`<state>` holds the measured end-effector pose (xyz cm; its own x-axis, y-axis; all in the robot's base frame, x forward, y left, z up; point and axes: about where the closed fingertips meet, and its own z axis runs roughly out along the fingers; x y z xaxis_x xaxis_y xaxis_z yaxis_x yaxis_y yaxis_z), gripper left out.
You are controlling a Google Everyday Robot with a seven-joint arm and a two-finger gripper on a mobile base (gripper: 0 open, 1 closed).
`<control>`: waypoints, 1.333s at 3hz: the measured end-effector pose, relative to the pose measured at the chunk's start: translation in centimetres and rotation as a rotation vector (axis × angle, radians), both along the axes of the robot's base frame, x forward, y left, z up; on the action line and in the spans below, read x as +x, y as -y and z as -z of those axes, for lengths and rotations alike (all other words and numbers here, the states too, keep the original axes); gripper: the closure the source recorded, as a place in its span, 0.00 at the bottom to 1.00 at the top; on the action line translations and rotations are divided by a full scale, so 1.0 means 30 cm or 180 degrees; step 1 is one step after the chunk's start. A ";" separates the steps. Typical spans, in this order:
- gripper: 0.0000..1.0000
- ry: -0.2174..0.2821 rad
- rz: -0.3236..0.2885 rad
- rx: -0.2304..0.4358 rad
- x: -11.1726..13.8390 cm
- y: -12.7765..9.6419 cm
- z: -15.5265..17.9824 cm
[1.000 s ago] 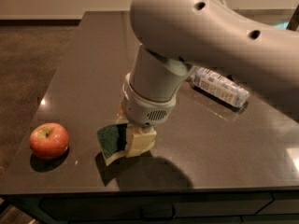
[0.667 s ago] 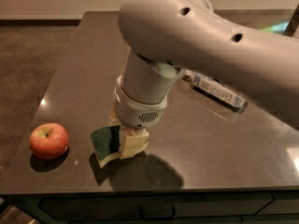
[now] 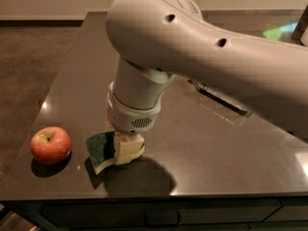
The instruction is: Move sponge near apple
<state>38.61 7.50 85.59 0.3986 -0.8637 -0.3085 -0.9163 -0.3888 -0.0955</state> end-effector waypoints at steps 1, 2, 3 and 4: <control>0.36 0.0017 -0.0037 -0.0007 -0.002 -0.022 0.008; 0.12 0.0018 -0.0071 -0.0007 -0.003 -0.041 0.013; 0.00 0.0052 -0.0063 0.0082 -0.008 -0.055 0.014; 0.00 0.0053 -0.0063 0.0082 -0.009 -0.055 0.014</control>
Offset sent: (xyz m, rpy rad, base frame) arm 0.0004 0.0180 -0.0084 -0.0014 0.0039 0.0325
